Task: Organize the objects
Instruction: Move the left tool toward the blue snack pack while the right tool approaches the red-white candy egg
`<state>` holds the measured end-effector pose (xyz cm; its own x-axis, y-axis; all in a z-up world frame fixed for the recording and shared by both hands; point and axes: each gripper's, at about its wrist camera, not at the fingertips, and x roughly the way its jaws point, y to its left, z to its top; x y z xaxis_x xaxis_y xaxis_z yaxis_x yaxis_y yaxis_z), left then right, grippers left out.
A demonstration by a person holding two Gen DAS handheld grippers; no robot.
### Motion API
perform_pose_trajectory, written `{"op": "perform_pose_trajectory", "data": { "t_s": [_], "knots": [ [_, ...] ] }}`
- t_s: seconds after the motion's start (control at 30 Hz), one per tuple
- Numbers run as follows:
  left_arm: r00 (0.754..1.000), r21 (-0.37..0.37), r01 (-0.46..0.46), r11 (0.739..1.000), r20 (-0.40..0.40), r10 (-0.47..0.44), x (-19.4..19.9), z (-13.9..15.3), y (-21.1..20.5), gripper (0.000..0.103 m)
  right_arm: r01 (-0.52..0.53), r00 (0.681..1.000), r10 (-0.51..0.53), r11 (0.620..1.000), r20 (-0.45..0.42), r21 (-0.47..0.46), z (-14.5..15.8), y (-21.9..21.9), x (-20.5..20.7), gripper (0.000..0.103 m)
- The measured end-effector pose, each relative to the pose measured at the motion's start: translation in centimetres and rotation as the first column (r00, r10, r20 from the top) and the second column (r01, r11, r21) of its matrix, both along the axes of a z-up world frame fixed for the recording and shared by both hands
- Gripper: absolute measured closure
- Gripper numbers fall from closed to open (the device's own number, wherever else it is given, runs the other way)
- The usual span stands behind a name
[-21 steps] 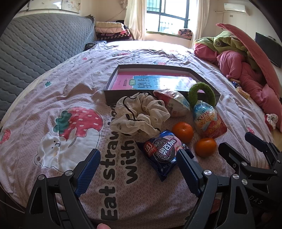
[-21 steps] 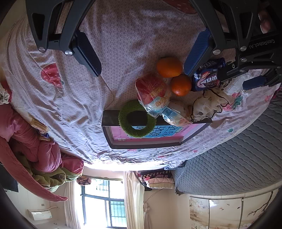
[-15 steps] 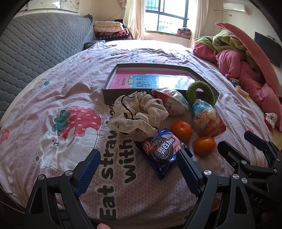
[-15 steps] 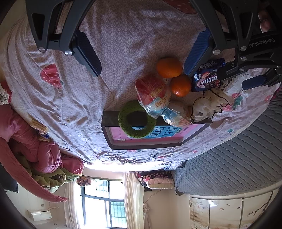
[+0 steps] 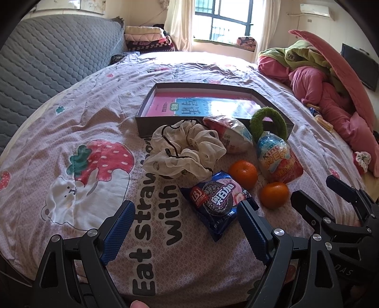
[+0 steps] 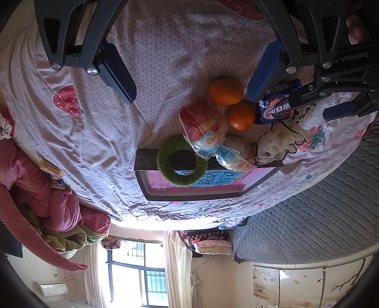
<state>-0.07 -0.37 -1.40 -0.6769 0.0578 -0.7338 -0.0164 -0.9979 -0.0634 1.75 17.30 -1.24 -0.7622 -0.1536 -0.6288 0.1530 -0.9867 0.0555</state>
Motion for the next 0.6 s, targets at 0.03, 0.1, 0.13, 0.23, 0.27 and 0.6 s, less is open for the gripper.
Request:
{"op": "perform_pose_trajectory", "data": {
  "t_s": [0.03, 0.1, 0.13, 0.23, 0.27, 0.6],
  "knots": [
    [1.0, 0.003, 0.001, 1.0, 0.002, -0.001, 0.0, -0.1, 0.0, 0.015, -0.001, 1.0, 0.001, 1.0, 0.001, 0.001, 0.0, 0.0, 0.0, 0.008],
    [1.0, 0.007, 0.006, 1.0, 0.005, -0.006, -0.1, -0.2, -0.1, 0.015, -0.004, 1.0, 0.004, 1.0, 0.005, -0.001, -0.1, 0.0, 0.0, 0.008],
    [1.0, 0.009, 0.008, 1.0, 0.006, -0.008, -0.1, -0.2, -0.1, 0.015, -0.003, 1.0, 0.003, 1.0, 0.007, -0.001, -0.1, 0.0, 0.0, 0.008],
    [1.0, 0.007, 0.022, 1.0, 0.009, -0.022, -0.2, -0.4, 0.1, 0.015, -0.002, 1.0, 0.003, 1.0, 0.013, -0.014, -0.1, 0.2, -0.1, 0.008],
    [1.0, 0.005, 0.027, 1.0, 0.008, -0.027, -0.2, -0.4, 0.2, 0.015, -0.001, 1.0, 0.001, 1.0, 0.015, -0.02, -0.1, 0.3, -0.1, 0.008],
    [0.998, -0.017, 0.063, 0.998, 0.015, -0.063, -0.4, -1.1, 0.9, 0.015, 0.023, 0.999, -0.021, 0.999, 0.043, -0.047, -0.3, 1.0, -0.6, 0.008]
  ]
}}
